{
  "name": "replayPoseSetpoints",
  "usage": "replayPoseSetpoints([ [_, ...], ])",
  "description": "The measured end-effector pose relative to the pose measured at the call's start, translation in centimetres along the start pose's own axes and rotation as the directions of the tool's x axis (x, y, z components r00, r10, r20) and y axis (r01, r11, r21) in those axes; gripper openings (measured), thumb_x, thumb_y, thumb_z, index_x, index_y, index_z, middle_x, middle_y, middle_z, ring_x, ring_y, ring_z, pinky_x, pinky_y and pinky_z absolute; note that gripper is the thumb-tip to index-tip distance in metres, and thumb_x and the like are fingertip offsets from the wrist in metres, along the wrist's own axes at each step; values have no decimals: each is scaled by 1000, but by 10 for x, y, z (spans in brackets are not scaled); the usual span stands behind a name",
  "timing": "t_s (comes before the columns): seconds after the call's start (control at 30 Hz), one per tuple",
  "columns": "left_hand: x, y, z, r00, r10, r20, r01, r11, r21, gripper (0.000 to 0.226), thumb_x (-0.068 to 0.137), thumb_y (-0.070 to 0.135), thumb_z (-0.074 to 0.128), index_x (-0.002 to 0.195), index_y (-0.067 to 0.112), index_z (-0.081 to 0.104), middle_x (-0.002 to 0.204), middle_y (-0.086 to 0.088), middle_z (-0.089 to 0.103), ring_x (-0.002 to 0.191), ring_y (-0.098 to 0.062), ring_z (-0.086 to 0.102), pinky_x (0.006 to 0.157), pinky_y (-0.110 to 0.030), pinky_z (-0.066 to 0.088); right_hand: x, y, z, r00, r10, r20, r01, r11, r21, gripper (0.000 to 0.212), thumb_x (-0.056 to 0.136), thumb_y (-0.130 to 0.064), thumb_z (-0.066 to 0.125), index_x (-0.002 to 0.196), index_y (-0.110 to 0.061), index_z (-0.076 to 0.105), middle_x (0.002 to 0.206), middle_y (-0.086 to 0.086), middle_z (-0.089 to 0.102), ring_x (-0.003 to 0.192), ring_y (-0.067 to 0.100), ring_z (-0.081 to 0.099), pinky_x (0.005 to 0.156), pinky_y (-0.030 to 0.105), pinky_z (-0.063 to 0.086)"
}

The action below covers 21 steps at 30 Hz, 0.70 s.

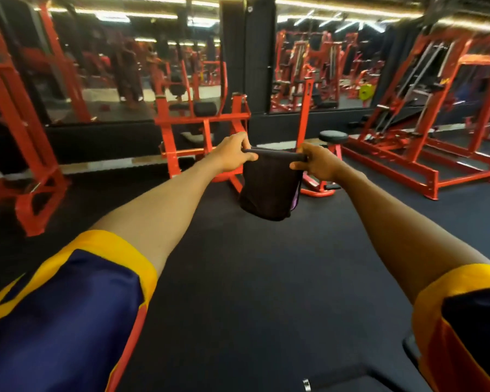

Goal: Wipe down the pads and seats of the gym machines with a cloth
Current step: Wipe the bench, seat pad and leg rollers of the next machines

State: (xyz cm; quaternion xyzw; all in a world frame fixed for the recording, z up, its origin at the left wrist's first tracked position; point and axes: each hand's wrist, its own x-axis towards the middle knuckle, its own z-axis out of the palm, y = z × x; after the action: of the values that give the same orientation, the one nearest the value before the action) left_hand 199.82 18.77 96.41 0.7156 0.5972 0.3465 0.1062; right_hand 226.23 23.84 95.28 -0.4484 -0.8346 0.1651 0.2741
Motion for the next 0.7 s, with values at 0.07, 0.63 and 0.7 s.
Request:
replayPoseSetpoints([
  [0.07, 38, 4, 0, 999, 37, 6, -37, 999, 0, 33, 87, 23, 78, 81, 23, 45, 88, 2, 57, 82, -18, 55, 71, -32, 39, 20, 8, -12, 999, 44, -21, -44, 999, 2, 23, 93, -20, 75, 88, -21, 52, 85, -5, 55, 71, 5, 50, 69, 25, 40],
  [0.63, 371, 27, 156, 912, 388, 135, -343, 901, -266, 25, 86, 22, 78, 87, 25, 53, 96, -4, 63, 91, -24, 62, 85, -41, 54, 162, 195, -108, 880, 371, -296, -414, 905, -99, 30, 95, -24, 72, 82, -33, 46, 87, -8, 52, 75, 10, 50, 62, 24, 37],
  [0.7, 401, 42, 174, 888, 437, 141, -391, 881, -269, 23, 88, 20, 76, 92, 20, 53, 94, -3, 62, 86, -19, 59, 80, -36, 50, 173, 214, -122, 854, 402, -332, -455, 885, -97, 29, 94, -24, 72, 82, -32, 47, 88, -8, 53, 77, 10, 51, 63, 25, 38],
])
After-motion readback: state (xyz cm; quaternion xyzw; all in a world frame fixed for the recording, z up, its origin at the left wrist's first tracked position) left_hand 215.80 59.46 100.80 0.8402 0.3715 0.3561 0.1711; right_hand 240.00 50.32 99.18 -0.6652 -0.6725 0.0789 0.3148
